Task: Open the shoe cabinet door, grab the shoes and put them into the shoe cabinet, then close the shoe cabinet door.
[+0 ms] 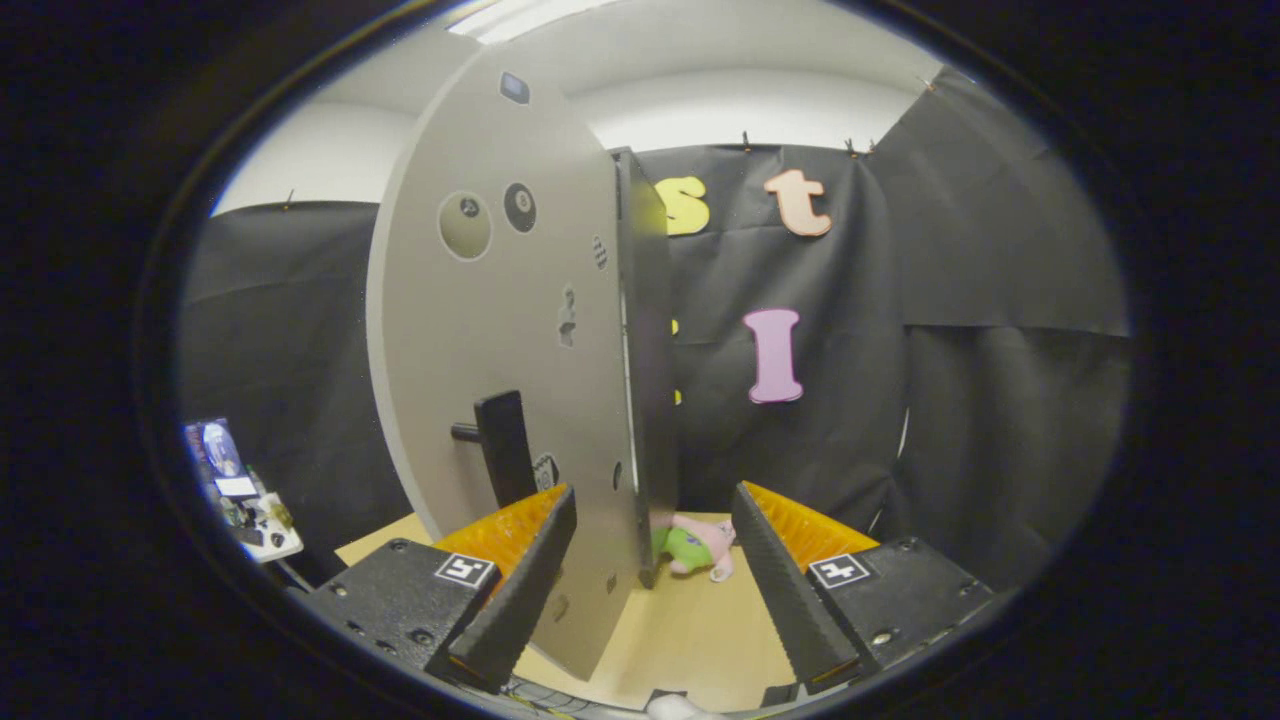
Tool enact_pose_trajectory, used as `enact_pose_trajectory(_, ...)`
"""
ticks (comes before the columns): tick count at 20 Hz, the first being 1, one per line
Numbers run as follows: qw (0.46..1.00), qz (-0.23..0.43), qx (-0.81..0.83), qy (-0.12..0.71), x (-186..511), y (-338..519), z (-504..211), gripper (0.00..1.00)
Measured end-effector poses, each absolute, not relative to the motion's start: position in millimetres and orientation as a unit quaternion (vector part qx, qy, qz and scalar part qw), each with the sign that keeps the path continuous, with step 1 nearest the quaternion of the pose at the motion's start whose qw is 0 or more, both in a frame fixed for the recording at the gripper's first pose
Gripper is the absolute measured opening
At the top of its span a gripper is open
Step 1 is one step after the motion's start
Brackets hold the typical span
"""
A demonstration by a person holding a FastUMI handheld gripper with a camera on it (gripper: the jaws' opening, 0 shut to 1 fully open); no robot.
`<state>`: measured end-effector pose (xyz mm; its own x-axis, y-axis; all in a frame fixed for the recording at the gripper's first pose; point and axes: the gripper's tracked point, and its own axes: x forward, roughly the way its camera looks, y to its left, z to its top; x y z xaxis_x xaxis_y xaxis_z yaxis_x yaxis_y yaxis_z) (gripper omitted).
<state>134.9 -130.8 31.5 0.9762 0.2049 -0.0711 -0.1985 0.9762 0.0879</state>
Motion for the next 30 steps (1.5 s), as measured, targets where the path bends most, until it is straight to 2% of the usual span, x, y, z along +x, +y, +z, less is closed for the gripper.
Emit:
enact_pose_trajectory(9, 0.996, 0.073, 0.037, 0.043, 131, -100, 34, 0.94)
enact_pose_trajectory(19, 0.997, 0.042, 0.038, 0.046, 137, -3, 35, 0.94)
enact_pose_trajectory(30, 0.994, 0.088, 0.034, 0.054, 190, 123, 35, 0.97)
